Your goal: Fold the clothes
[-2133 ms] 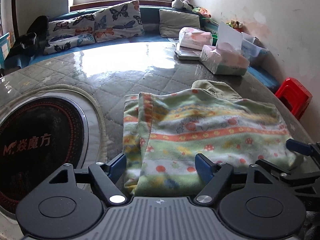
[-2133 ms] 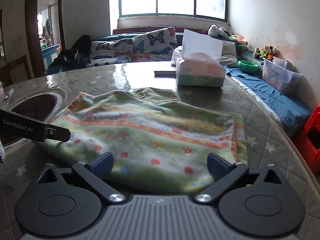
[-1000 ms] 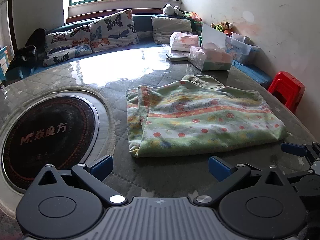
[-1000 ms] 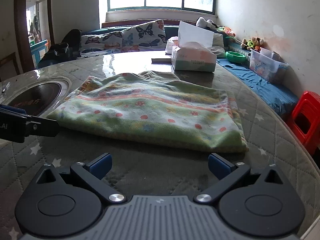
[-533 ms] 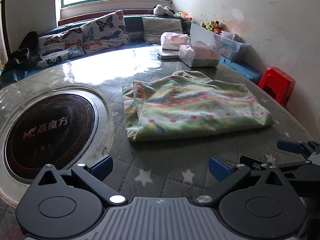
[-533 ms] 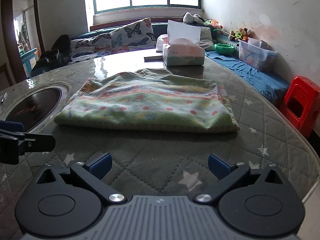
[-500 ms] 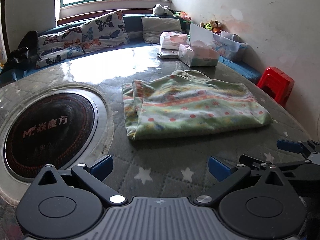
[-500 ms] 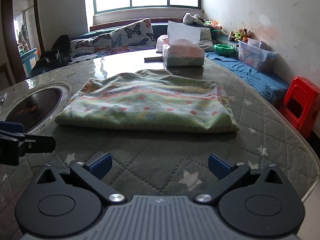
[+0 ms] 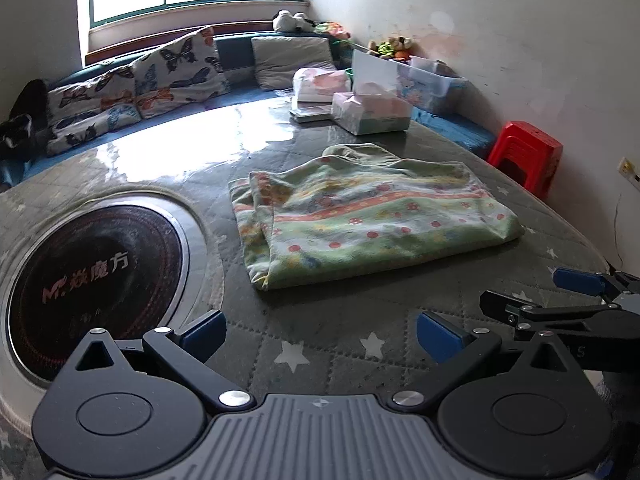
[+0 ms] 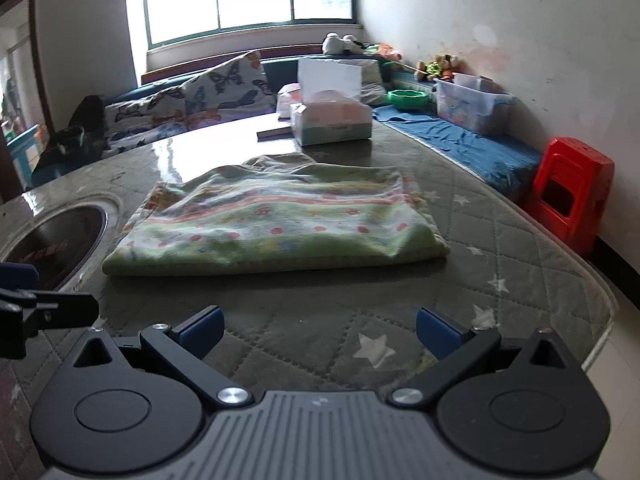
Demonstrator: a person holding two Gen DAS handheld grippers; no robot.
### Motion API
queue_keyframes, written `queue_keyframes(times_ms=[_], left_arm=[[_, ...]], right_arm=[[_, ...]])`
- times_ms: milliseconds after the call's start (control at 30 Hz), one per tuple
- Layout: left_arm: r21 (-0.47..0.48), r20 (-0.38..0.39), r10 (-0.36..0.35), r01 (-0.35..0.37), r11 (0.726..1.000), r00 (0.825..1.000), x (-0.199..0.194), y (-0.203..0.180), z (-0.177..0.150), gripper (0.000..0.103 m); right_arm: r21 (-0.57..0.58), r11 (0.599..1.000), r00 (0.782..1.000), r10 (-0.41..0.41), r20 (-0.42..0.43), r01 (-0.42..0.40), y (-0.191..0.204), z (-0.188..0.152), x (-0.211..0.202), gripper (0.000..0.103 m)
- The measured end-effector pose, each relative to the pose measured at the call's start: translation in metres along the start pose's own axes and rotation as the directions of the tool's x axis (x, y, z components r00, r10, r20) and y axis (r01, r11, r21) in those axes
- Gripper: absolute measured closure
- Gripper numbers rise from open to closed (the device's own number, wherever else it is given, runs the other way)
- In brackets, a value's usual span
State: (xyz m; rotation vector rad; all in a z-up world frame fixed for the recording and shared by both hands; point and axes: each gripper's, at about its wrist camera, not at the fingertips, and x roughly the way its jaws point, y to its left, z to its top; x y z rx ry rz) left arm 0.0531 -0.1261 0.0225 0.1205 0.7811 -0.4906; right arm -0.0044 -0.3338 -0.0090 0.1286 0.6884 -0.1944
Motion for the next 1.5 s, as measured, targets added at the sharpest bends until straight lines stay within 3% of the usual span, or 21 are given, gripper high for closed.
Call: queue_keyframes(times_ms=[333, 800, 1167, 1500], left_arm=[[0.057, -0.006, -0.058, 0.058, 0.997, 0.998, -0.001, -0.001, -0.003, 0.0], [0.066, 0.001, -0.094, 0.094, 0.993, 0.996, -0.006, 0.003, -0.003, 0.0], [0.074, 0.014, -0.062, 0.061, 0.995, 0.998, -0.011, 0.002, -0.008, 0.0], [0.063, 0.001, -0.021, 0.021, 0.998, 1.0, -0.003, 0.005, -0.007, 0.0]], right_arm=[[0.158, 0.986, 0.998, -0.04, -0.042, 0.046, -0.009, -0.011, -0.008, 0.0], [0.214, 0.967, 0.99, -0.142, 0.006, 0.137, -0.004, -0.013, -0.033, 0.0], [0.165, 0.976, 0.988, -0.15, 0.038, 0.141, 0.001, -0.011, -0.034, 0.0], [0.181, 0.979, 0.993, -0.104, 0.06, 0.092, -0.004, -0.011, -0.024, 0.0]])
